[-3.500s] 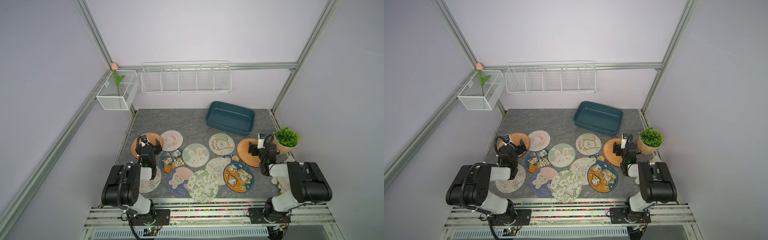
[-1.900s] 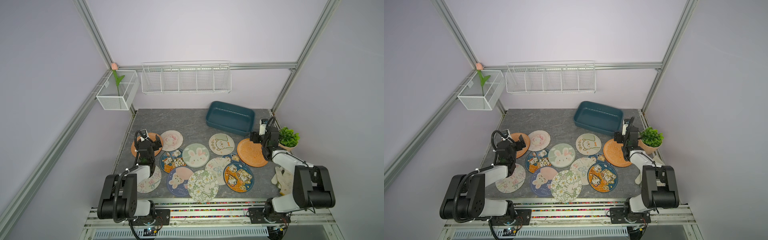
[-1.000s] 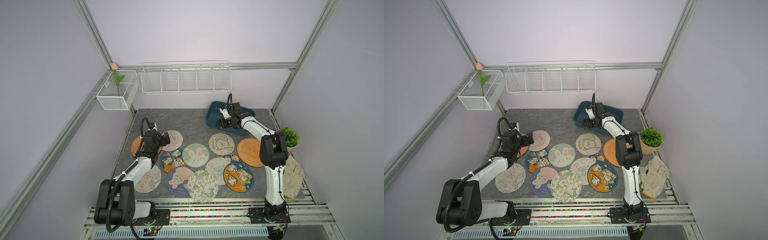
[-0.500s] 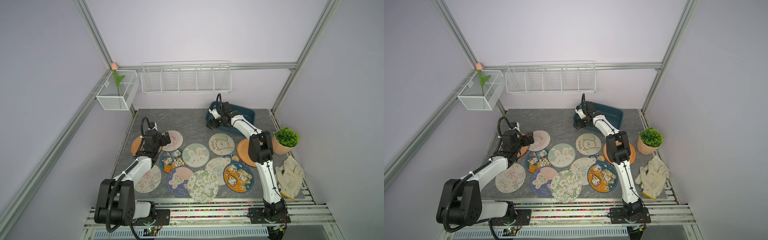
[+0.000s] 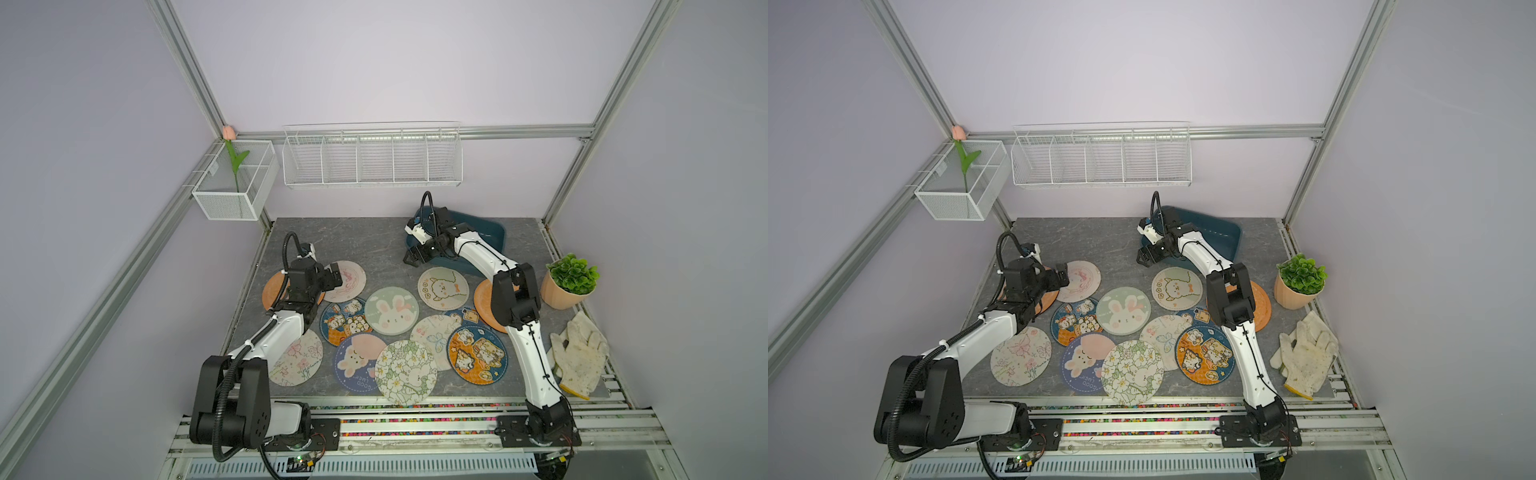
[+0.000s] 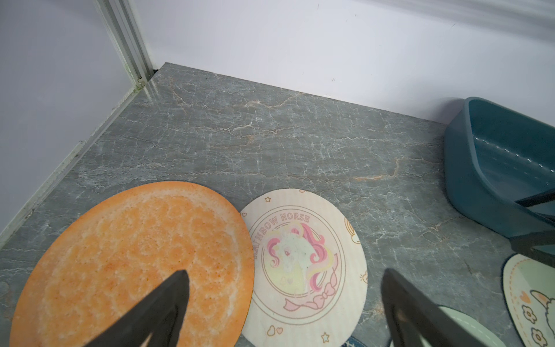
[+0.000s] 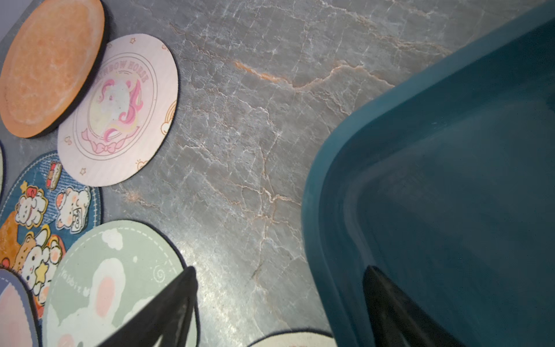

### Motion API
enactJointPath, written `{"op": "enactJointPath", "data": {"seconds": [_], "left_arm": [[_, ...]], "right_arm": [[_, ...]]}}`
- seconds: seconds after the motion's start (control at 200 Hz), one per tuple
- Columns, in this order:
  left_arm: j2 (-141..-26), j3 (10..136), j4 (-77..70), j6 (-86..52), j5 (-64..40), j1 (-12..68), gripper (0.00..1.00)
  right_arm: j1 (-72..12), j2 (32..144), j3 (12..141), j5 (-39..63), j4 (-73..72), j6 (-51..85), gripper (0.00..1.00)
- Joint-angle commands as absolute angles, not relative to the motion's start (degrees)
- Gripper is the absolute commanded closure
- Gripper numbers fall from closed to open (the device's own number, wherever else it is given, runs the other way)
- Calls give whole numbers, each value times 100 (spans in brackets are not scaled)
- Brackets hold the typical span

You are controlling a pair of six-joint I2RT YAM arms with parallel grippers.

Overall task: Put the coasters into the storage box
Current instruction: Move the storage box to the center of the board.

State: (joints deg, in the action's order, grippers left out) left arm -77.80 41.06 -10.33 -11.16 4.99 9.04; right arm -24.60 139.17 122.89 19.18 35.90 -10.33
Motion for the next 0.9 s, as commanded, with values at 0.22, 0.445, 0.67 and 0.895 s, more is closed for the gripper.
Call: {"op": "enactJointPath", "data": {"seconds": [0.22, 0.445, 0.67, 0.895], "left_arm": [[-7858, 4298, -949, -1239, 466, 949, 1], [-7889, 4313, -958, -1270, 450, 967, 1], [-7976, 4356, -964, -1355, 391, 1010, 1], [-7909, 4330, -898, -1414, 412, 1055, 1]], "right_arm": [[-1890, 11918, 10463, 752, 3104, -9, 12], [-1129, 11289, 9994, -161, 3767, 796, 12], [-364, 11509, 10253, -630, 4373, 1554, 6], [-152, 12187, 10674, -618, 4804, 1858, 14]]}}
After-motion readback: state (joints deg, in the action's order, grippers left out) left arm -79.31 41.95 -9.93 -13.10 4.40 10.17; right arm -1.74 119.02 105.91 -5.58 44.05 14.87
